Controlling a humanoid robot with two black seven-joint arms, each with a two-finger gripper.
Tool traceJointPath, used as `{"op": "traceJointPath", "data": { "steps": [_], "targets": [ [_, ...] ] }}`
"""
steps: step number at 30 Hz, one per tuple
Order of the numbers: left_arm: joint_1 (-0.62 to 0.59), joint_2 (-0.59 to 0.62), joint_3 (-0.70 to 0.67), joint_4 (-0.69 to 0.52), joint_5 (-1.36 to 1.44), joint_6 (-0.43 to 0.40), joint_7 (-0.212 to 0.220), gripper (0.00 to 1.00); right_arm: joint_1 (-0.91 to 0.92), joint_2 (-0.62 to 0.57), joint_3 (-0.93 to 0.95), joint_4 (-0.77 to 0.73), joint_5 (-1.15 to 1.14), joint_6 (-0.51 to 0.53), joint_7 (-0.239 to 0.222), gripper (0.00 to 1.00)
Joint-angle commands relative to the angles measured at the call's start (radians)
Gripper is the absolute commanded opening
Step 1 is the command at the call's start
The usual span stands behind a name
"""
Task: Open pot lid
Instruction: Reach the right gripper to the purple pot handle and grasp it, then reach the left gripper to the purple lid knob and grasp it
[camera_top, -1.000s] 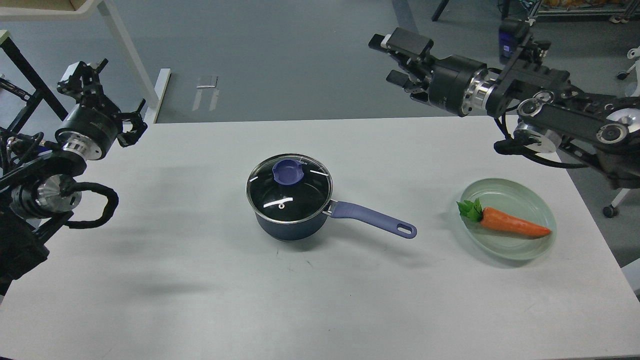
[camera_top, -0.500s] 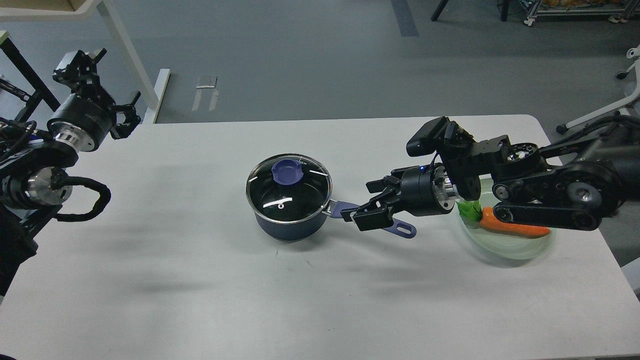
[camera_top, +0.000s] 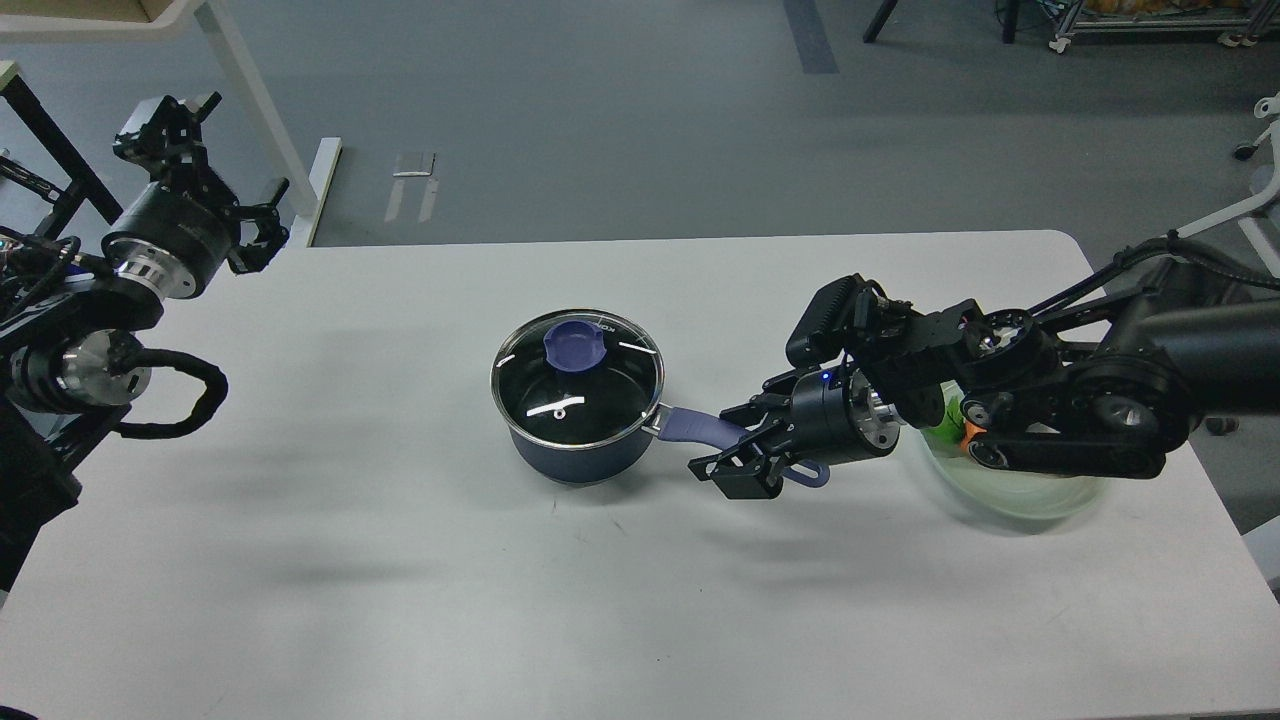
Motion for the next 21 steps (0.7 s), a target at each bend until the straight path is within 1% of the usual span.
{"op": "traceJointPath", "data": {
  "steps": [1,5,6,9,13,18,21],
  "targets": [
    [-0.011,0.005,0.002,-0.001,0.000,-0.001,0.000,1.00,-0.002,0.017,-0.008,-0.023,-0.008,0.002,-0.001,0.62],
    [-0.011,0.007,0.002,-0.001,0.005,-0.006,0.002,1.00,-0.002,0.029,-0.023,-0.031,-0.012,0.002,-0.001,0.61],
    [-0.011,0.005,0.002,-0.003,0.008,-0.006,0.002,1.00,0.000,0.029,-0.023,-0.031,-0.012,0.002,-0.002,0.60],
    [-0.012,0.004,0.002,-0.001,0.011,-0.007,0.002,1.00,0.000,0.029,-0.028,-0.029,-0.012,0.002,-0.002,0.50],
    [-0.015,0.001,0.001,-0.004,0.072,-0.004,-0.001,1.00,-0.002,0.027,-0.028,-0.029,-0.011,0.002,-0.010,0.40],
    [-0.058,-0.002,0.002,-0.009,0.224,0.005,-0.001,0.99,0.000,0.023,-0.028,-0.031,-0.012,0.002,-0.010,0.30],
    [-0.090,-0.002,0.004,-0.049,0.365,0.020,-0.001,0.99,0.000,0.020,-0.029,-0.031,-0.011,0.002,-0.010,0.25]
  ]
}}
